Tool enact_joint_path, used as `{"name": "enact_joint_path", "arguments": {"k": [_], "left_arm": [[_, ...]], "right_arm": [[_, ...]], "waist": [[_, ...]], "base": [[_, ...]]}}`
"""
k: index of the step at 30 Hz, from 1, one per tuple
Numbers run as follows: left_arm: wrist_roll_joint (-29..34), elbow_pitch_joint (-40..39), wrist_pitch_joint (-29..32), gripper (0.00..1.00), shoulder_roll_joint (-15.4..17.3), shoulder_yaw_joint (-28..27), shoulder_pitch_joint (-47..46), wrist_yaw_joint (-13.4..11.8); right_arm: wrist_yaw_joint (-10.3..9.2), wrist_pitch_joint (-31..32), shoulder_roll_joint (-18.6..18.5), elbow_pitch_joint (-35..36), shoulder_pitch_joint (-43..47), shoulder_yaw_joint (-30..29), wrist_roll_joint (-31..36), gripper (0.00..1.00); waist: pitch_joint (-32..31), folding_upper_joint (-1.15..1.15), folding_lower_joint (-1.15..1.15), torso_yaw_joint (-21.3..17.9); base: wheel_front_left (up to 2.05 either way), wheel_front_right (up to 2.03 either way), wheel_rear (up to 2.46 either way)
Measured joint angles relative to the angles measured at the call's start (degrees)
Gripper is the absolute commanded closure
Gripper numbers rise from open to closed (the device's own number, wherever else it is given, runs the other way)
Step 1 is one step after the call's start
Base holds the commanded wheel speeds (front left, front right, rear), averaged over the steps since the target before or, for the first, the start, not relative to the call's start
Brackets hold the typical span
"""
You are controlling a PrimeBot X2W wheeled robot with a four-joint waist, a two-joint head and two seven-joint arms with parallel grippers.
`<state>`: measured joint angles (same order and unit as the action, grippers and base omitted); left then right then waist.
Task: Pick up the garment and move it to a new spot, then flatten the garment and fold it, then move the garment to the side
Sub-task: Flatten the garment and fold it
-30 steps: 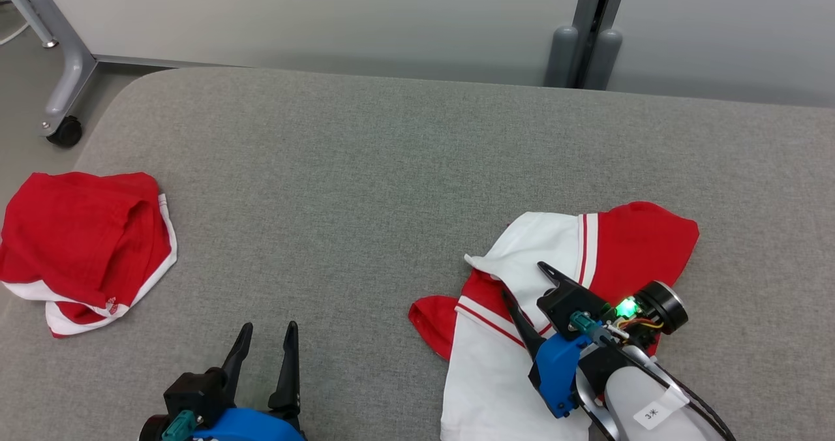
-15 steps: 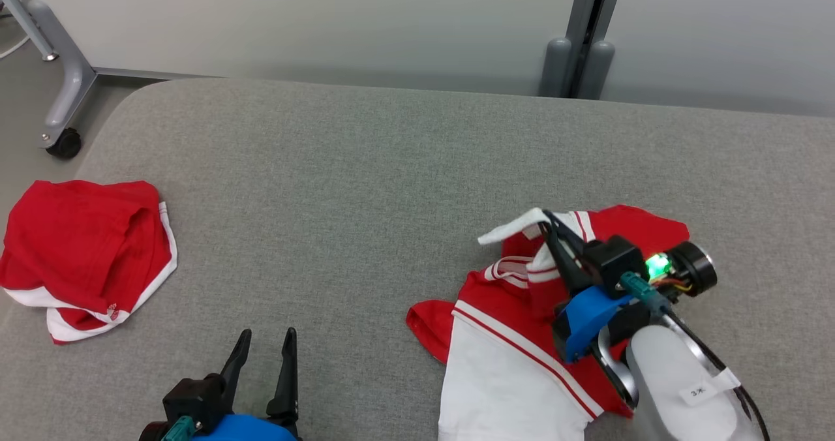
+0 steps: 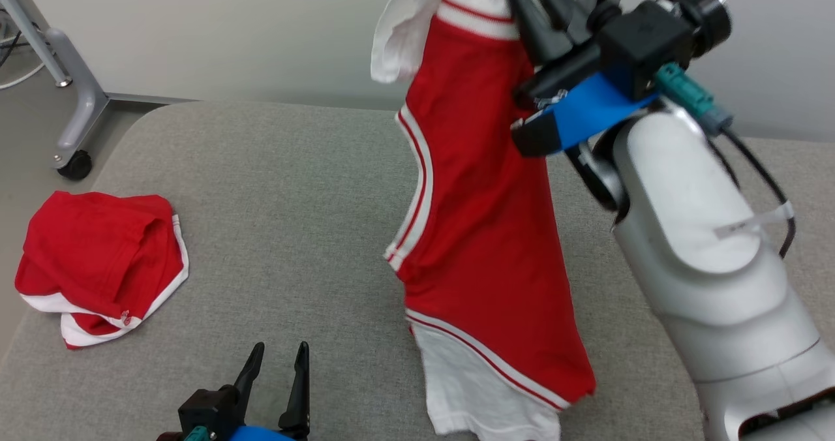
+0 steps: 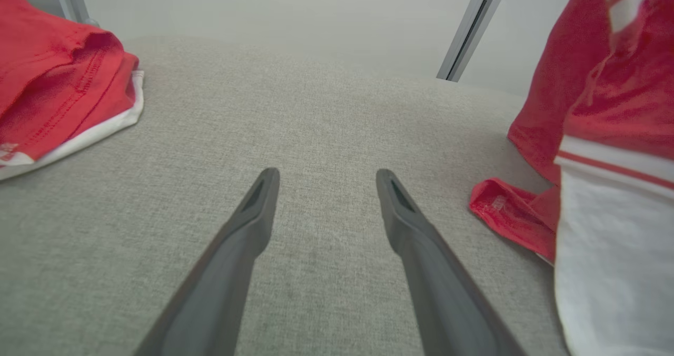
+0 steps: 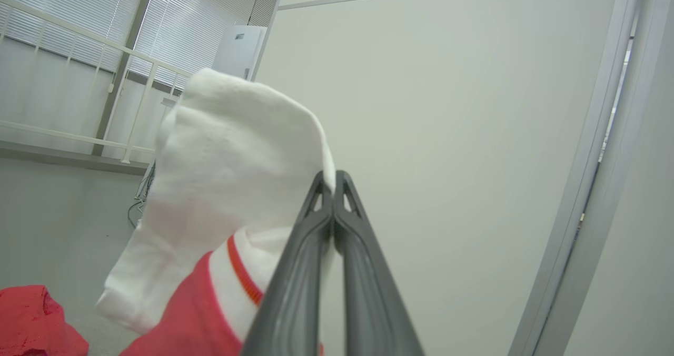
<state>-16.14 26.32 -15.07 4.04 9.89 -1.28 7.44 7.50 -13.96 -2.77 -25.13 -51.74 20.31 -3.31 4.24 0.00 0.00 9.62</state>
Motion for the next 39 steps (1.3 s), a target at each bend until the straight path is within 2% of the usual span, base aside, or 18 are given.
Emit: {"name": "enact_joint_path", "arguments": {"k": [4,7,10,11,12,15,17,19,22,25,29,33,39], "left_arm": [[-0.1,-0.1,0.0,0.00,-0.1,0.2,0.0,0.0],[-0.4,0.0,0.0,0.00,0.0,-0.1,0.1,0.0],[-0.5,-0.1,0.0,0.00,0.1,-0.1,0.4,0.0],[-0.5,-0.2,0.0,0.00,0.2,-0.1,0.4,0.0],[-0.5,-0.3,0.0,0.00,0.2,-0.1,0.4,0.0],[-1.0,-0.5,0.0,0.00,0.4,0.1,-0.1,0.0],[-1.0,-0.6,0.0,0.00,0.7,0.2,-0.7,0.0],[-1.1,-0.8,0.0,0.00,1.0,0.2,-1.5,0.0],[-1.5,-1.0,0.0,0.00,1.4,0.2,-1.9,0.0],[-1.5,-0.9,0.0,0.00,1.7,0.3,-2.3,0.0],[-1.5,-0.6,0.0,0.00,1.7,0.6,-2.5,0.0],[-1.5,-0.4,0.0,0.00,1.4,1.8,-3.0,0.0],[-2.1,0.1,0.0,0.00,1.4,2.7,-3.0,0.0]], "right_arm": [[0.00,-0.3,0.0,-2.9,-6.8,-5.0,2.8,1.00],[0.00,-0.3,-0.4,-6.3,-8.6,-10.3,7.7,1.00],[0.01,0.9,-4.6,-11.1,-7.7,-17.8,12.2,1.00],[0.00,2.1,-6.1,-12.7,-6.5,-21.4,13.7,0.47],[0.00,4.0,-7.6,-14.2,-4.5,-25.5,16.2,0.00],[0.00,7.8,-10.2,-16.5,3.1,-39.0,21.7,0.00],[-0.01,8.7,-9.9,-15.4,7.2,-46.4,25.3,0.00],[-0.01,8.4,-7.7,-13.9,10.7,-50.9,28.1,0.00],[0.00,6.8,-3.4,-12.7,14.0,-53.8,30.7,0.00],[-0.01,4.3,-1.6,-13.2,15.0,-52.1,31.8,0.00],[-0.01,1.1,-0.3,-18.1,14.8,-43.4,29.2,0.00],[0.00,-0.5,-0.1,-25.4,12.3,-25.9,16.5,0.00],[0.00,-0.2,0.0,-24.0,11.6,0.3,-2.4,0.00]], "waist": [[0.6,0.00,0.00,1.5],[1.3,0.00,0.00,2.2],[2.2,0.00,0.00,2.7],[2.5,0.00,0.00,2.7],[2.9,0.00,0.00,2.8],[4.0,0.00,0.00,3.0],[4.8,0.00,0.00,2.9],[5.5,0.00,0.01,2.6],[5.9,0.00,0.00,1.8],[5.9,0.00,0.00,1.1],[5.7,0.00,0.00,0.9],[5.5,0.00,0.00,1.8],[5.6,0.00,0.00,3.7]], "base": [[0.00,0.00,0.00],[0.00,0.00,0.00],[0.00,0.00,0.00],[0.00,0.00,0.00],[0.00,0.00,0.00],[0.00,0.00,0.00],[0.00,0.00,0.00],[0.00,0.00,0.00],[0.00,0.00,0.00],[0.00,0.00,0.00],[0.00,0.00,0.00],[0.00,0.00,0.00],[0.00,0.00,0.00]]}}
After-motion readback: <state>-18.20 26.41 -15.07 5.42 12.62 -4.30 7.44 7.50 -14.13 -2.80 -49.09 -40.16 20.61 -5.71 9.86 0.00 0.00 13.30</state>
